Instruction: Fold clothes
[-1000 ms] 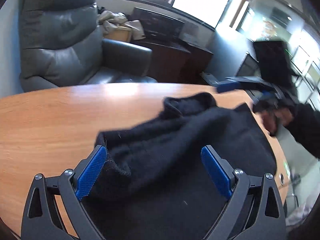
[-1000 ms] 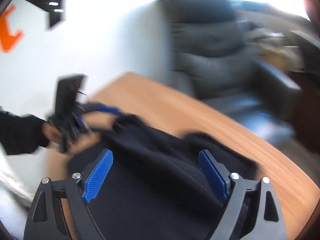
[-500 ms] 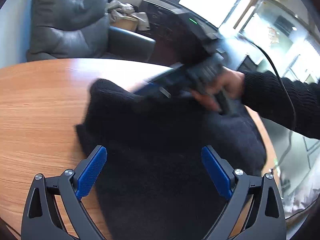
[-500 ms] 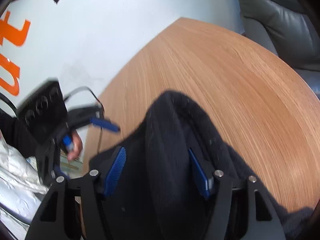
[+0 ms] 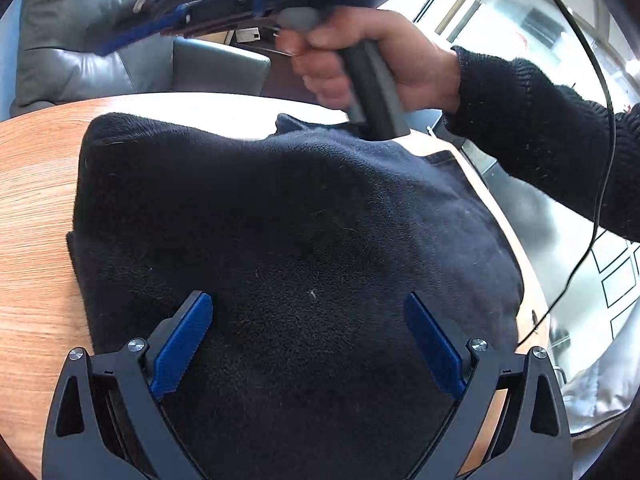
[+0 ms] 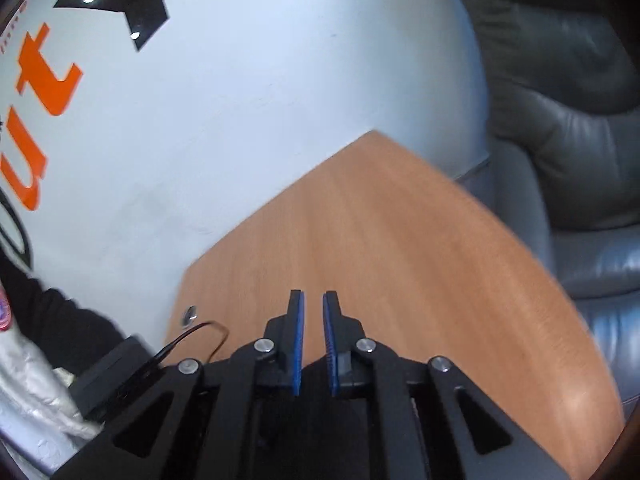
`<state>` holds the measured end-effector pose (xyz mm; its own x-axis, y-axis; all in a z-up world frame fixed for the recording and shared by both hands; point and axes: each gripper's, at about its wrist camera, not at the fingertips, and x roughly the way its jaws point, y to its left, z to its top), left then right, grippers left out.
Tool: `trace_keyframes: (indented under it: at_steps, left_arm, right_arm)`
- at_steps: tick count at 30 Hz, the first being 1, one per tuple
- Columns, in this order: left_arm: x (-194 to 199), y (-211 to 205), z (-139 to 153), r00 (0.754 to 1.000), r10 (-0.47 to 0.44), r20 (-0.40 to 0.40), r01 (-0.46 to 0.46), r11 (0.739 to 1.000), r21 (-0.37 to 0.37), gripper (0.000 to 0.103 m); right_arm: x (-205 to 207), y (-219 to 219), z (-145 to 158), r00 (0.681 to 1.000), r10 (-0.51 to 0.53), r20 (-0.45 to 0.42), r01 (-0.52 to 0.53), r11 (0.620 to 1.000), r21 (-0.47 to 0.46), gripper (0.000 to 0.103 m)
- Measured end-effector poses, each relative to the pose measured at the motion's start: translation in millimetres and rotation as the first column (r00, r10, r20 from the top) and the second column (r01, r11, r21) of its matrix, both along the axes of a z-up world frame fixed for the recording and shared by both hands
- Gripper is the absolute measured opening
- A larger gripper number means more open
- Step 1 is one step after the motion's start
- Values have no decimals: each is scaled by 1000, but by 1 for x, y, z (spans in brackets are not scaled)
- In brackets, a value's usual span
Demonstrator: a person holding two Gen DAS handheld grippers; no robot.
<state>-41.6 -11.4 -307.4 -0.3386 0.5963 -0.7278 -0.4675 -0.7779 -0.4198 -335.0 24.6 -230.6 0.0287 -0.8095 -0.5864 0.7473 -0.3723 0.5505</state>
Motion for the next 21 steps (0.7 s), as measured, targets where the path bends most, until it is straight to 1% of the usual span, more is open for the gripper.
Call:
trace_keyframes:
  at_steps: [2,3,5,6,7,8,9,10,11,12,14,15,16,17,18,19,20,21]
  left_arm:
    - [1,3,-1,1000,-4,-3,4,1000,-13,98]
    - [0,3,1,1000,-3,-3,3,1000,-13,98]
    - [-2,1,5,1000,1,-4,-1,1000,-14,98]
    - [-3,1,8,1000,4,-6,-4,1000,-14,98]
    - [-6,2,14,1000,8,-17,-8,1000,-10,98]
    - [-9,5,21,999,7,-35,-7,1000,5,98]
    - [-15,10,28,999,3,-54,-2,1000,19,98]
    - [-21,15,34,997,-2,-72,4,999,33,99]
    - [-27,19,39,996,-5,-86,9,999,45,99]
    - [-36,25,37,996,-7,-87,12,999,49,100]
    - [-54,38,29,996,4,-90,0,999,43,100]
    - [-63,44,22,996,15,-88,-12,999,34,100]
    - [-73,47,12,997,34,-64,-33,999,22,100]
    - [-87,48,0,998,56,-18,-56,998,23,100]
    - [-97,45,-9,997,73,21,-74,997,31,99]
    - [-106,43,-16,995,84,52,-86,995,44,97]
    - [-109,40,-18,995,81,57,-84,994,67,98]
    - [-109,41,-18,995,77,60,-81,994,68,98]
  right_arm:
    - [-6,7,-7,997,-78,-29,80,995,62,18]
    - [-2,21,-4,992,-119,-41,121,991,51,25]
    - [15,64,15,975,-209,-78,209,978,-15,36]
    - [28,85,27,958,-263,-118,261,965,-37,57]
    - [44,108,36,938,-310,-154,308,951,-37,79]
    - [61,131,42,917,-352,-187,353,935,-29,85]
    - [77,154,48,893,-392,-221,397,917,-23,90]
    - [94,177,55,866,-430,-254,440,898,-18,90]
    - [109,188,48,855,-449,-259,468,884,11,90]
    - [124,193,35,853,-459,-248,486,872,55,90]
    - [152,205,-7,857,-473,-204,506,847,164,89]
    - [159,212,-28,845,-490,-214,530,817,225,89]
    - [166,221,-49,827,-511,-235,561,776,289,88]
    - [170,233,-65,799,-547,-250,601,725,337,85]
    - [171,249,-71,762,-600,-242,646,687,332,70]
    - [171,265,-74,721,-656,-221,691,656,304,58]
    - [171,277,-75,683,-694,-228,727,617,299,58]
    - [172,287,-73,646,-721,-250,759,574,305,58]
